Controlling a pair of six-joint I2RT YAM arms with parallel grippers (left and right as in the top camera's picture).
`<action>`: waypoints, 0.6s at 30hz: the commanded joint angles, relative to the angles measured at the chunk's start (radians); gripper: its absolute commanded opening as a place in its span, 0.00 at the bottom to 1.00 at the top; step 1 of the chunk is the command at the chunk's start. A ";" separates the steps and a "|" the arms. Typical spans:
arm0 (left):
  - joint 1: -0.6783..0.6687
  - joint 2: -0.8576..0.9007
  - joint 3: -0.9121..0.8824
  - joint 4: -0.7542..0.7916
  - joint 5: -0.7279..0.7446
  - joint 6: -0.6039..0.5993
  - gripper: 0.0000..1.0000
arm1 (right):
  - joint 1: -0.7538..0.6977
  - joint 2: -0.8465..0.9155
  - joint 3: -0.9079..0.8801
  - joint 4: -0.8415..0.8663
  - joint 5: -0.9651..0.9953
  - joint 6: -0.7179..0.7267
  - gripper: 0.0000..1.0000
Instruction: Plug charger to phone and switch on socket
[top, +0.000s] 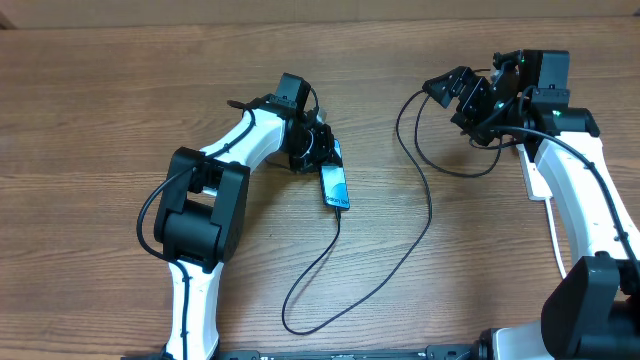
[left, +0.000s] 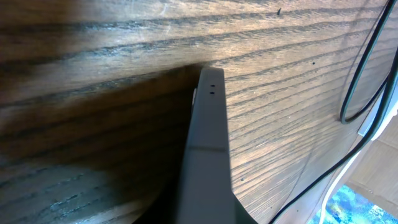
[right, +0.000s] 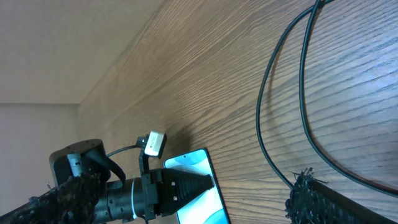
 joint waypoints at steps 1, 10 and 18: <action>-0.006 0.023 -0.001 -0.006 0.008 -0.002 0.19 | -0.003 -0.027 0.010 0.002 0.010 -0.009 1.00; -0.007 0.023 -0.001 -0.010 0.008 -0.002 0.23 | -0.003 -0.027 0.010 0.002 0.010 -0.009 1.00; -0.006 0.023 -0.001 -0.016 0.008 -0.002 0.25 | -0.003 -0.027 0.010 0.002 0.010 -0.009 1.00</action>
